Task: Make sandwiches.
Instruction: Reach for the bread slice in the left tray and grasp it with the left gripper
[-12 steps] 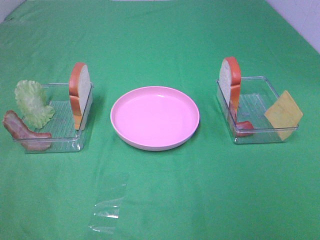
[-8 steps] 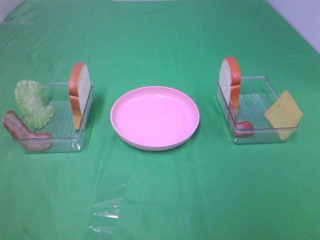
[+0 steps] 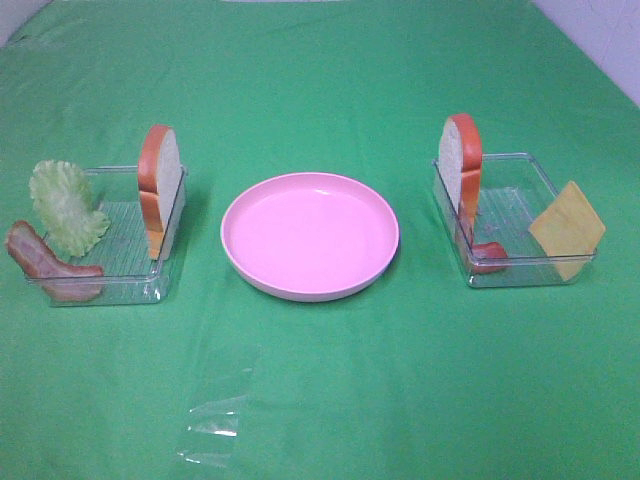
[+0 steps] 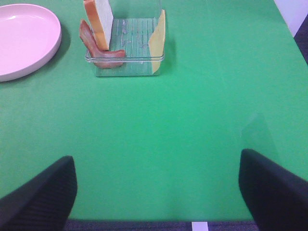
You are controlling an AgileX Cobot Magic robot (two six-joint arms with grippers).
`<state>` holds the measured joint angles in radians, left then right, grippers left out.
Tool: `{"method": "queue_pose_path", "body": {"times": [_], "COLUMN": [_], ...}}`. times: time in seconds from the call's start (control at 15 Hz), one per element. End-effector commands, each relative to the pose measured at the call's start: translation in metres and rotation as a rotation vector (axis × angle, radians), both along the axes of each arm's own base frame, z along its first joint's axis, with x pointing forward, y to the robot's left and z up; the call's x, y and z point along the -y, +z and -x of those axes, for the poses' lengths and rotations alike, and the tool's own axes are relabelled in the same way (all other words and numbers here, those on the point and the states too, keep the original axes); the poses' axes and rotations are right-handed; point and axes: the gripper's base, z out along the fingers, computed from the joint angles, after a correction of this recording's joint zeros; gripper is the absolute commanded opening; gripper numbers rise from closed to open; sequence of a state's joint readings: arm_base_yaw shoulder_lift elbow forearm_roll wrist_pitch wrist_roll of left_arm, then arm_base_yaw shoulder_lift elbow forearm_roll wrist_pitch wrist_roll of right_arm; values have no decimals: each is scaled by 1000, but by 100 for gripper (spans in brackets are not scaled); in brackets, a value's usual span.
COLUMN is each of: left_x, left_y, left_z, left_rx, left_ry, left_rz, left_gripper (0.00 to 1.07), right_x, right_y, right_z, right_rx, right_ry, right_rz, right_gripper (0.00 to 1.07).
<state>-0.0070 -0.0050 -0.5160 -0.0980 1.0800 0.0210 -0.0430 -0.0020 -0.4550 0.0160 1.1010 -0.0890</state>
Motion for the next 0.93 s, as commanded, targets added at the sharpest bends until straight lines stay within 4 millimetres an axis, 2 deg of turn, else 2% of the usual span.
{"method": "queue_pose_path", "body": {"times": [0.07, 0.27, 0.53, 0.6, 0.67, 0.73, 0.93], "left_x": [1, 1, 0, 0, -1, -1, -1], "left_y": [0, 1, 19, 23, 29, 29, 35], "left_z": [2, 1, -12, -21, -43, -49, -93], "left_rx": [15, 18, 78, 86, 84, 75, -26], "left_ry": [-4, -4, 10, 15, 39, 43, 55], "left_rz": [4, 5, 22, 26, 63, 66, 66], "left_gripper": [100, 100, 100, 100, 100, 100, 100], "right_x": [-1, -1, -1, -1, -1, -1, -1], "right_y": [-1, -1, -1, -1, -1, -1, -1], "right_z": [4, 4, 4, 4, 4, 4, 4], "right_rx": [36, 36, 36, 36, 36, 36, 36], "right_ry": [1, 1, 1, 1, 1, 1, 1], "right_rz": [-3, -3, -3, -3, -3, -3, -3], "right_gripper": [88, 88, 88, 88, 88, 88, 88]}}
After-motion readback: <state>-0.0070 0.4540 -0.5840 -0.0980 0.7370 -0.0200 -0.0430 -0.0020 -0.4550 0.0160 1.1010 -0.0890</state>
